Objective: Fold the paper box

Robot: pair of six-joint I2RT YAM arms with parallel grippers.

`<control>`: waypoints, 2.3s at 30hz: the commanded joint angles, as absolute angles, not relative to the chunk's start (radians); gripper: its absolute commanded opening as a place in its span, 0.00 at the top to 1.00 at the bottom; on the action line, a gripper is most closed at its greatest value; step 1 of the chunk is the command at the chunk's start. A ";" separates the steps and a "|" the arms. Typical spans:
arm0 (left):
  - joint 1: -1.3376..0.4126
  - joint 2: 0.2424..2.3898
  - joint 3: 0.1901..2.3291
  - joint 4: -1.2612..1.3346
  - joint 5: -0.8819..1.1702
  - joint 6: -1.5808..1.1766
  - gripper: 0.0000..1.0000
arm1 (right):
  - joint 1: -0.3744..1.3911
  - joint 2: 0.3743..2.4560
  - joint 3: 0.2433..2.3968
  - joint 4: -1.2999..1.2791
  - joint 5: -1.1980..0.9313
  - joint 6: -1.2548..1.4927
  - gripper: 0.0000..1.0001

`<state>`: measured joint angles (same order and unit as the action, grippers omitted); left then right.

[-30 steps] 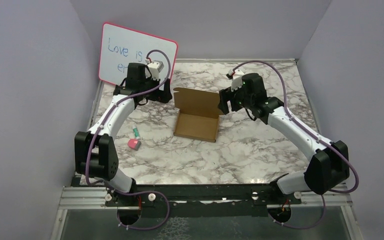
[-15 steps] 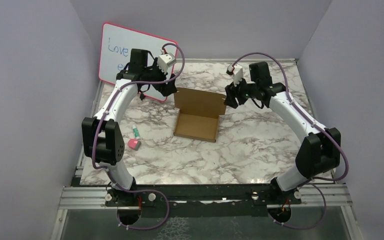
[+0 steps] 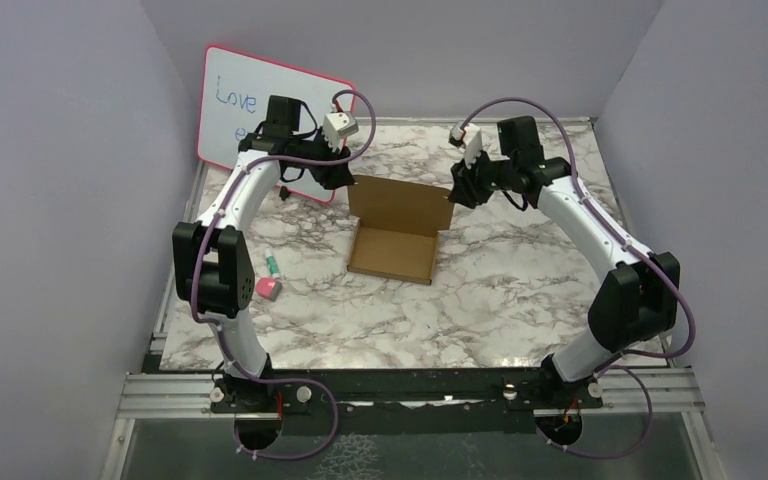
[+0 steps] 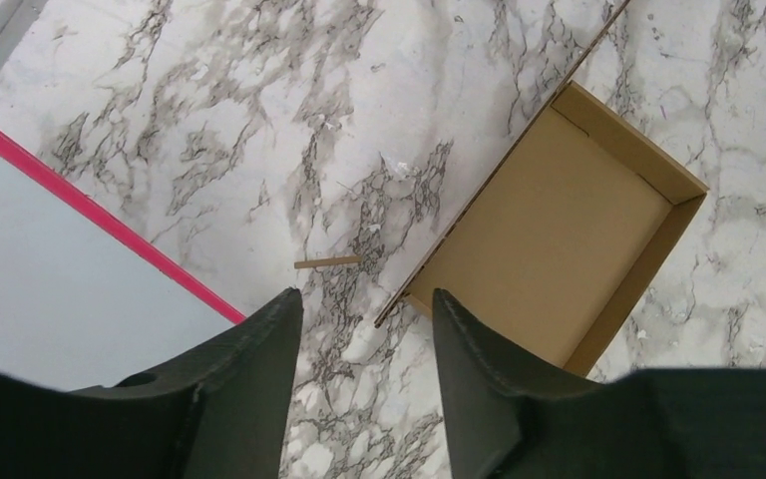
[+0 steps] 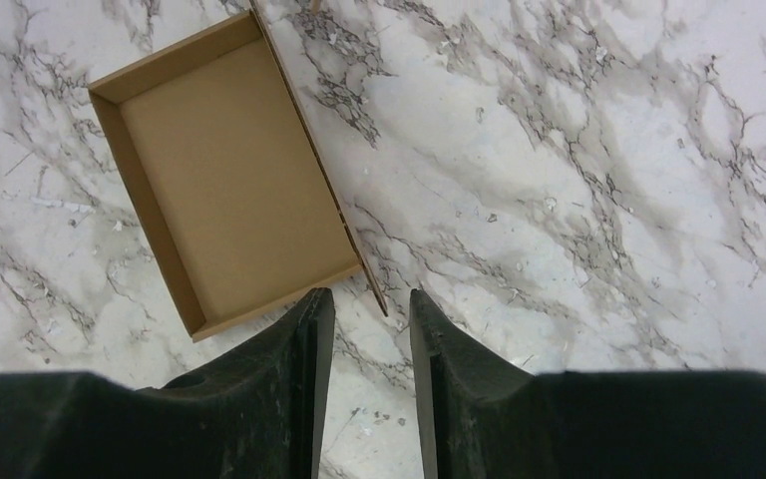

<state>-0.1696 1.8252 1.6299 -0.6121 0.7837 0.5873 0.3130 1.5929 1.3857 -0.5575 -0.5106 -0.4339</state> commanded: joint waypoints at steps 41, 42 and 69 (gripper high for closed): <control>-0.250 1.829 1.647 -0.660 0.804 0.544 0.95 | 0.323 1.588 1.365 -0.455 -0.447 -0.257 0.99; -0.251 1.825 1.642 -0.659 0.798 0.534 0.95 | 0.327 1.578 1.353 -0.440 -0.423 -0.236 0.99; -0.344 1.637 1.443 -0.464 0.244 -0.101 1.00 | 0.434 1.405 1.182 -0.270 -0.130 -0.026 0.99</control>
<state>-0.3256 1.6909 1.4673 -0.4942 0.3939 0.0582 0.4202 1.4395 1.1915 -0.3286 -0.1867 -0.0822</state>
